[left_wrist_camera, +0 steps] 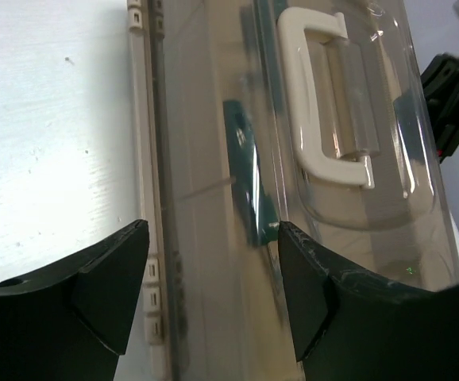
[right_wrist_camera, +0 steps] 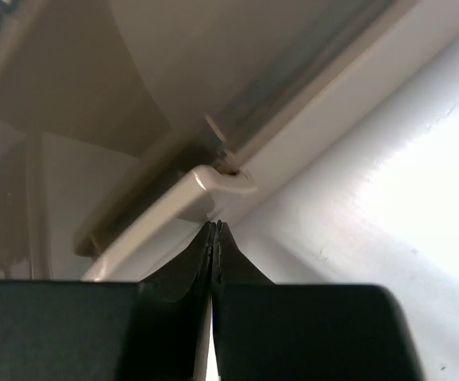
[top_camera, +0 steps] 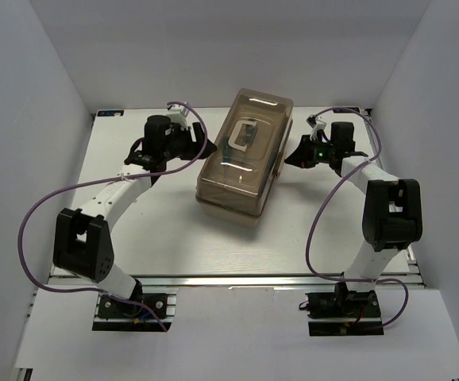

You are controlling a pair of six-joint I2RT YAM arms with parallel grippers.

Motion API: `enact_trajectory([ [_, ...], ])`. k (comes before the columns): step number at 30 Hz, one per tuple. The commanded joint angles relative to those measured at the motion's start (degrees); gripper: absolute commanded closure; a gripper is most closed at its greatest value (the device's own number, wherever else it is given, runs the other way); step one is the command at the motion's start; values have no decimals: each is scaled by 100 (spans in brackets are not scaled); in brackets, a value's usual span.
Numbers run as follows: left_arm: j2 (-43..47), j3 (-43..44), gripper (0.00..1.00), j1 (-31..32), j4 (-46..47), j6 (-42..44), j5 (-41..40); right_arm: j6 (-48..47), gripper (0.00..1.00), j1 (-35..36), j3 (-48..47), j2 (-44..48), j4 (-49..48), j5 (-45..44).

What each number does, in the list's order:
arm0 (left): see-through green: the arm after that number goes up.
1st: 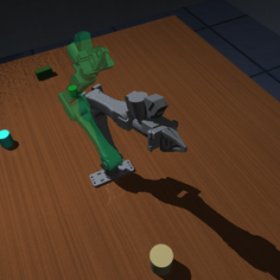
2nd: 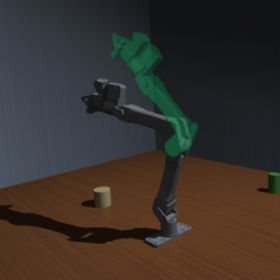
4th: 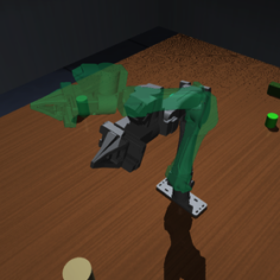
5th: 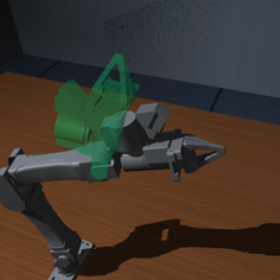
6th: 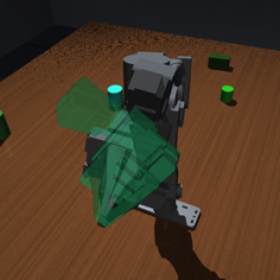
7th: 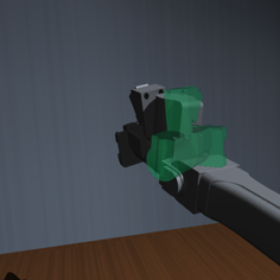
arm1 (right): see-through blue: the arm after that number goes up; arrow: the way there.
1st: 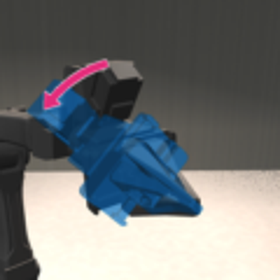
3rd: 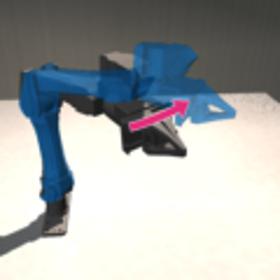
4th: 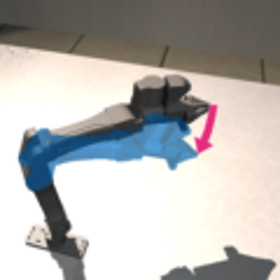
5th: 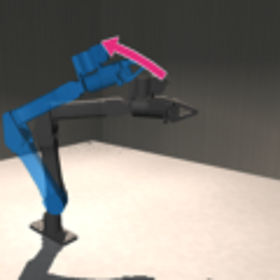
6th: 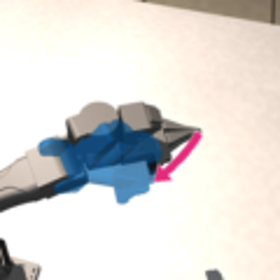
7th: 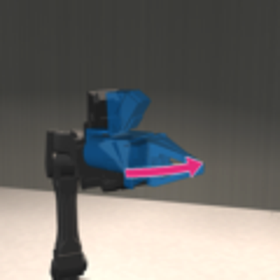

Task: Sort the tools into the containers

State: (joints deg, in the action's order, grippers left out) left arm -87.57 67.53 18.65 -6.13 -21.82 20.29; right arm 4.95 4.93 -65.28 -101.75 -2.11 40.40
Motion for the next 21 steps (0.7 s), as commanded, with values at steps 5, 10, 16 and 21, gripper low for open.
enact_trajectory([
  [5, -533, 217, 24, 270, -248, 416, 212, -56, 100, 166, -390, 191, 184, 249],
  [10, -586, 296, 24, 323, -292, 451, 282, -64, 100, 166, -100, 200, 272, -93],
  [16, -621, 410, 24, 463, -345, 451, 414, 41, 100, 158, 164, -2, 273, 169],
  [21, -814, 577, 24, 665, -512, 512, 502, 356, 100, 158, 59, -581, -333, 1273],
])
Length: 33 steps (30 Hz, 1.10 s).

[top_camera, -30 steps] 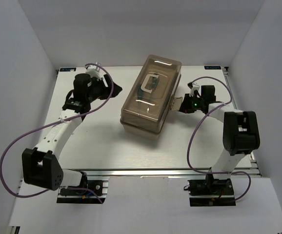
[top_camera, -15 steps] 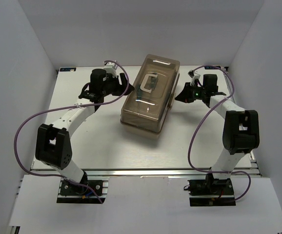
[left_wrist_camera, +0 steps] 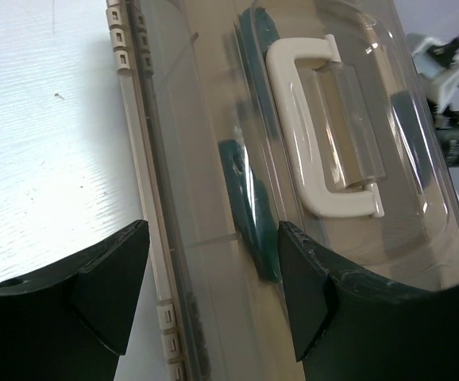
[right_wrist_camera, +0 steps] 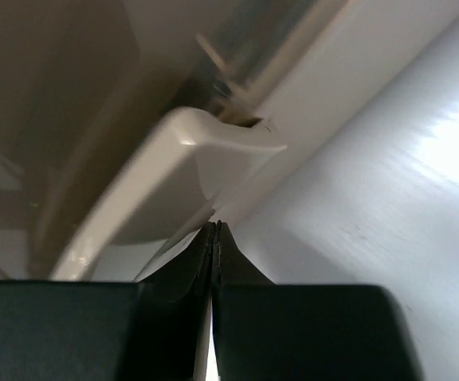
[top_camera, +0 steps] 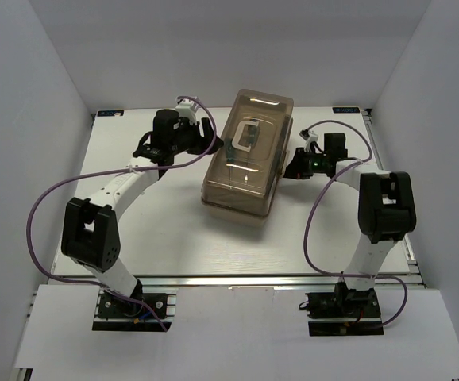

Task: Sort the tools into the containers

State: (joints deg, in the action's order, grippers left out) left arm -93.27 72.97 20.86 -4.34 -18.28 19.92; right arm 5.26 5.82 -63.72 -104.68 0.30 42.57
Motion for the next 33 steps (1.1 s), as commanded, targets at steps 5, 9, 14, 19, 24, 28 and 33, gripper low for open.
enact_trajectory([
  [5, -419, 200, 25, 656, -911, 255, 522, 1098, 100, 68, -62, -851, -2123, 2630],
  [9, -534, 323, 25, 735, -1042, 299, 495, 2530, 100, 59, 316, -1036, -4528, 3345],
  [14, -595, 428, 25, 744, -1078, 317, 486, 6157, 100, 6, 703, -1554, -9109, 3575],
  [19, -639, 508, 25, 770, -1087, 325, 477, 6777, 100, -2, 686, -1529, -10118, 3592],
  [24, -709, 587, 25, 823, -1130, 352, 486, 6901, 100, -37, 607, -1389, -10067, 3592],
  [28, -762, 675, 25, 858, -1192, 422, 469, 6805, 100, -55, 440, -1309, -9744, 3688],
  [33, -815, 727, 25, 876, -1218, 448, 469, 5629, 100, -55, 212, -1107, -8172, 3742],
])
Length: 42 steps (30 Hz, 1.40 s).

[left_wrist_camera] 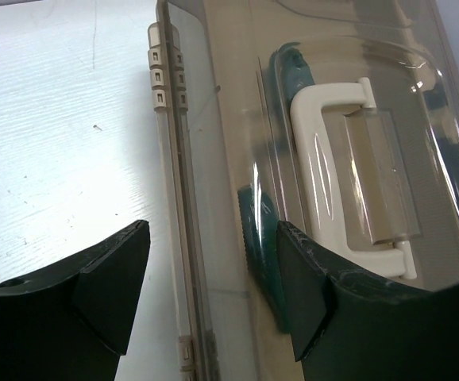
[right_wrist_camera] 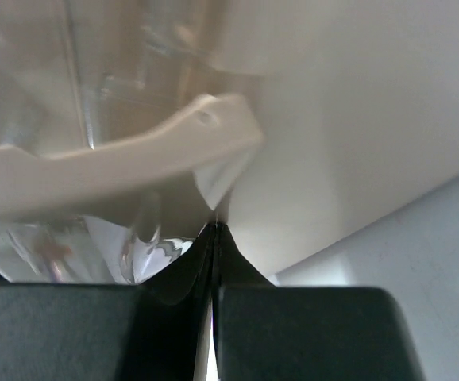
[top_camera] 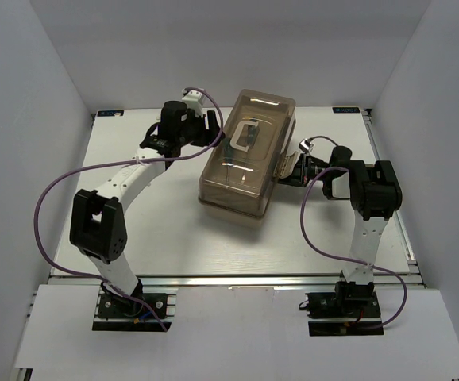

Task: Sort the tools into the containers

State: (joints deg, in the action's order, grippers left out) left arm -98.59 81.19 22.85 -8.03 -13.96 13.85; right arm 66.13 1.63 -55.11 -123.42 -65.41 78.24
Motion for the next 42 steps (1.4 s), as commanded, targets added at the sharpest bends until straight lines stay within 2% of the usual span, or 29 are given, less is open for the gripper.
enact_trajectory([
  [1, -275, -103, 25, 677, -849, 24, 1076, -765, 100, 365, -685, 819, -693, 140],
  [3, -284, -103, 25, 677, -858, 33, 1076, -2282, 100, 365, -903, 1029, 714, -105],
  [4, -284, -103, 25, 677, -849, 33, 1076, -3098, 100, 382, -1087, 1108, 1714, -263],
  [5, -284, -112, 25, 677, -858, 42, 1068, -4107, 100, 399, -1376, 1231, 4300, -526],
  [6, -284, -112, 25, 677, -858, 42, 1076, -5953, 100, 434, -1719, 1215, 5431, -981],
  [8, -275, -138, 25, 677, -849, 51, 1068, -6550, 100, 514, -2275, 1066, 6519, -1126],
  [11, -319, -165, 25, 677, -814, 60, 1076, -7016, 100, 531, -2451, 1047, 7136, -1626],
  [21, -706, 54, 25, 756, -805, 60, 1217, -8001, 100, 874, -2961, 1100, 8262, -3489],
  [30, -1013, 336, 25, 940, -840, 51, 1252, -8335, 100, 1734, -2909, 1425, 8404, -5677],
  [42, -1031, 372, 25, 958, -840, 42, 1243, -8634, 100, 1850, -3269, 951, 9063, -6180],
])
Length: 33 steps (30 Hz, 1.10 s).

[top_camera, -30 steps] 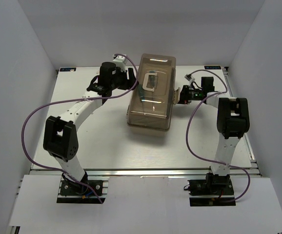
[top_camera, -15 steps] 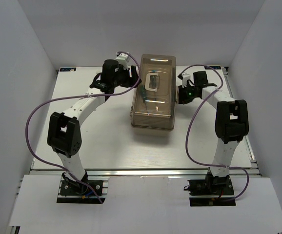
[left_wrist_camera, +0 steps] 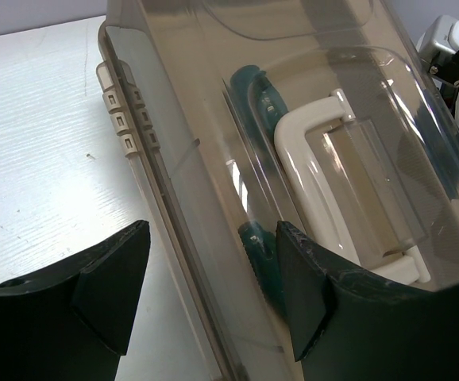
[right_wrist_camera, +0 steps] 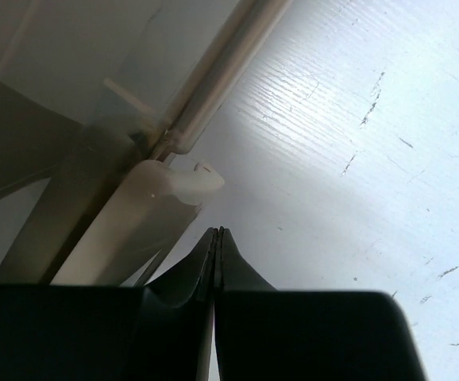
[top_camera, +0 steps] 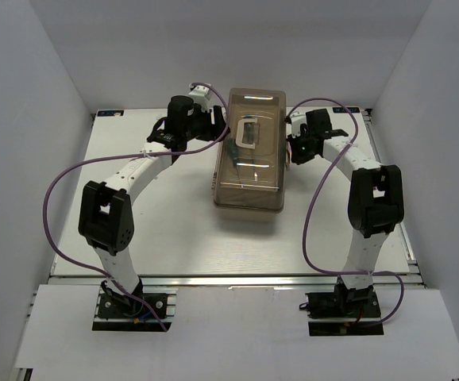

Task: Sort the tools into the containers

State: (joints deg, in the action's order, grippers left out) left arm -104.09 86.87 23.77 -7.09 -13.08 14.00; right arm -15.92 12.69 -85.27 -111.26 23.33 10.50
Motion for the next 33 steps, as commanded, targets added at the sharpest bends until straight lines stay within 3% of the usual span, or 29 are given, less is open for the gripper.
enact_trajectory([
  [1, -480, -188, 25, 866, -934, -54, 1228, -438, 100, 744, -218, -256, 172, 619],
  [9, -524, -83, 25, 866, -952, -81, 1202, -131, 100, 709, -7, -168, 137, 1261],
  [19, -700, -39, 25, 875, -899, -151, 1245, 897, 100, 489, 538, 377, -768, 2473],
  [29, -1069, -47, 25, 1252, -925, -151, 1281, 1768, 100, 498, 547, 246, -1129, 3185],
  [33, -1122, 23, 26, 1332, -987, -221, 1123, 1909, 100, 489, 582, 289, -1121, 2949],
])
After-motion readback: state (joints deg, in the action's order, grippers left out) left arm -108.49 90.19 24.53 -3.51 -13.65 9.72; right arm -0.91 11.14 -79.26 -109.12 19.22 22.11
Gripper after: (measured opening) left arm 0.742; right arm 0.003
